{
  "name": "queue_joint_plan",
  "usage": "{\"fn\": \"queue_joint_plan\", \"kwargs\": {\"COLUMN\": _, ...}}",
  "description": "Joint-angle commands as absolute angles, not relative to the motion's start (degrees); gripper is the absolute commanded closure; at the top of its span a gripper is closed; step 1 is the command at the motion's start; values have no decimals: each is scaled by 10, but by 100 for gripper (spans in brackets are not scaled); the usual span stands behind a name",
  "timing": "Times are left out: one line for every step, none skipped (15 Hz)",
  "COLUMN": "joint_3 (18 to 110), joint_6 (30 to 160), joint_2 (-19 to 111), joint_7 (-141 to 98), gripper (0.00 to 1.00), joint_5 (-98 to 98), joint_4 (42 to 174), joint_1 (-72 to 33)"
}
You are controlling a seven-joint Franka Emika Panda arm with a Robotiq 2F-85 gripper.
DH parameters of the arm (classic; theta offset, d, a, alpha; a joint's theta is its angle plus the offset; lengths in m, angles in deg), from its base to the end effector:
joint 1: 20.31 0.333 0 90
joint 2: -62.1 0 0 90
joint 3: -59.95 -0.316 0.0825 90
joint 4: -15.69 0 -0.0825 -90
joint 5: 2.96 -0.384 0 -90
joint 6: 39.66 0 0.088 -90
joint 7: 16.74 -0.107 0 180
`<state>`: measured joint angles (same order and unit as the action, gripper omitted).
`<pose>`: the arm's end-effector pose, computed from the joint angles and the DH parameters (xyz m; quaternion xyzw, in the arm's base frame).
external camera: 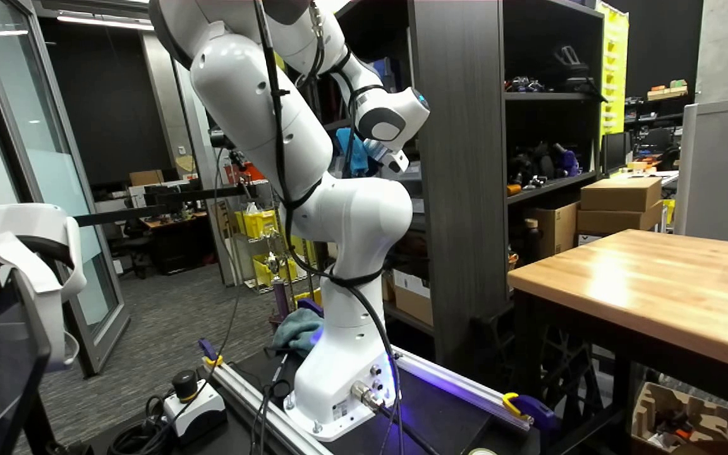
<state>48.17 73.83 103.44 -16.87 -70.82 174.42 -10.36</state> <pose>0.2907 0.1756 0.4311 -0.8894 0.1008 0.0894 0.4368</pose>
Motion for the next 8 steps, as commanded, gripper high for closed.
{"fn": "queue_joint_plan", "kwargs": {"joint_3": 460, "joint_6": 769, "joint_2": 1073, "joint_7": -146, "gripper": 87, "joint_5": -759, "joint_4": 1755, "joint_1": -98}}
{"fn": "queue_joint_plan", "kwargs": {"joint_3": 455, "joint_6": 777, "joint_2": 1076, "joint_7": -138, "gripper": 87, "joint_5": -770, "joint_4": 1755, "joint_1": -97}}
{"fn": "queue_joint_plan", "kwargs": {"joint_3": 450, "joint_6": 782, "joint_2": 1082, "joint_7": -134, "gripper": 87, "joint_5": -780, "joint_4": 1755, "joint_1": -95}}
{"fn": "queue_joint_plan", "kwargs": {"joint_3": 447, "joint_6": 789, "joint_2": 1085, "joint_7": -126, "gripper": 87, "joint_5": -790, "joint_4": 1754, "joint_1": -95}}
{"fn": "queue_joint_plan", "kwargs": {"joint_3": 445, "joint_6": 792, "joint_2": 1091, "joint_7": -121, "gripper": 87, "joint_5": -794, "joint_4": 1754, "joint_1": -94}}
{"fn": "queue_joint_plan", "kwargs": {"joint_3": 445, "joint_6": 793, "joint_2": 1099, "joint_7": -116, "gripper": 87, "joint_5": -798, "joint_4": 1754, "joint_1": -94}}
{"fn": "queue_joint_plan", "kwargs": {"joint_3": 450, "joint_6": 787, "joint_2": 1106, "joint_7": -108, "gripper": 87, "joint_5": -795, "joint_4": 1755, "joint_1": -95}}
{"fn": "queue_joint_plan", "kwargs": {"joint_3": 455, "joint_6": 781, "joint_2": 1113, "joint_7": -102, "gripper": 87, "joint_5": -788, "joint_4": 1755, "joint_1": -97}}
